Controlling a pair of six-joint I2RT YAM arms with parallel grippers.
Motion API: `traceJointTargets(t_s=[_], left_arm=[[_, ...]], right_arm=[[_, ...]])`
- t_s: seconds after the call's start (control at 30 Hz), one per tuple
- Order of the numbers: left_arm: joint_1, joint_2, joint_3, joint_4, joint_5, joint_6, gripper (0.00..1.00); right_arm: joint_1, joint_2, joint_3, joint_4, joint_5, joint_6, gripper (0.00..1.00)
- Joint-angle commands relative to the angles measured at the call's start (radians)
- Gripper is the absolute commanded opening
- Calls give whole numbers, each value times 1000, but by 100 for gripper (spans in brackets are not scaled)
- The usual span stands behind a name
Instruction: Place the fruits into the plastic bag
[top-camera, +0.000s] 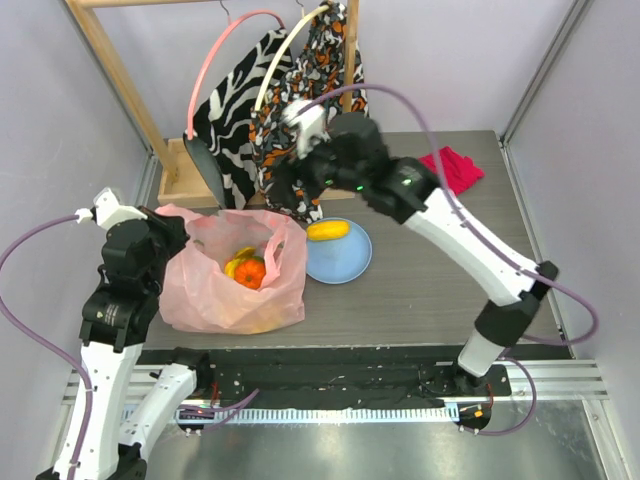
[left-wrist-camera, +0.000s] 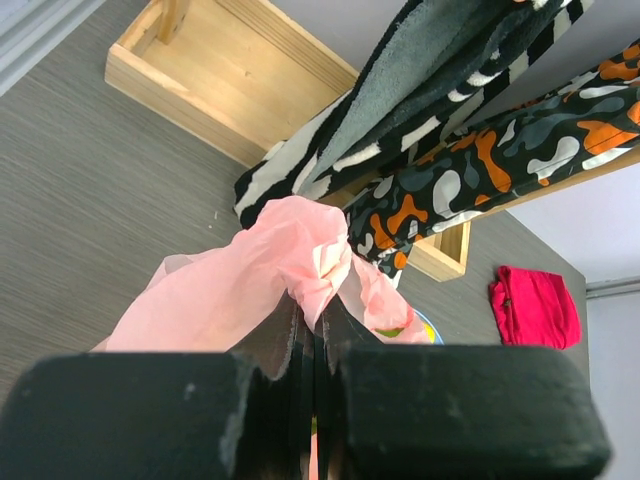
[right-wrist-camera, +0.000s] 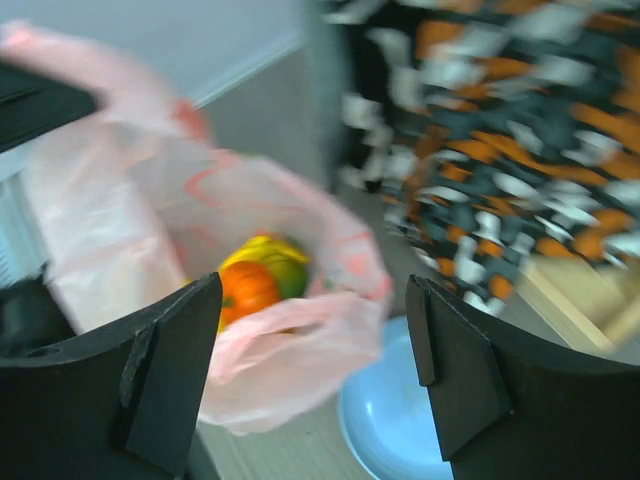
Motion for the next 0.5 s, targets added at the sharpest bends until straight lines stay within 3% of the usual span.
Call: traceJointTargets(t_s=[0.0, 0.1, 0.23, 0.47], left_arm=[[6, -16, 8, 21, -33, 23, 0], [6, -19, 8, 18, -34, 26, 0], [6, -19, 8, 18, -30, 26, 0], [7, -41, 3, 2, -37, 28, 0]], right_arm=[[-160, -65, -163, 43, 172, 115, 81], [-256, -91, -276, 43, 213, 222, 81], [-313, -90, -356, 60, 207, 239, 81], [-318, 33, -448, 61, 45, -37, 82]])
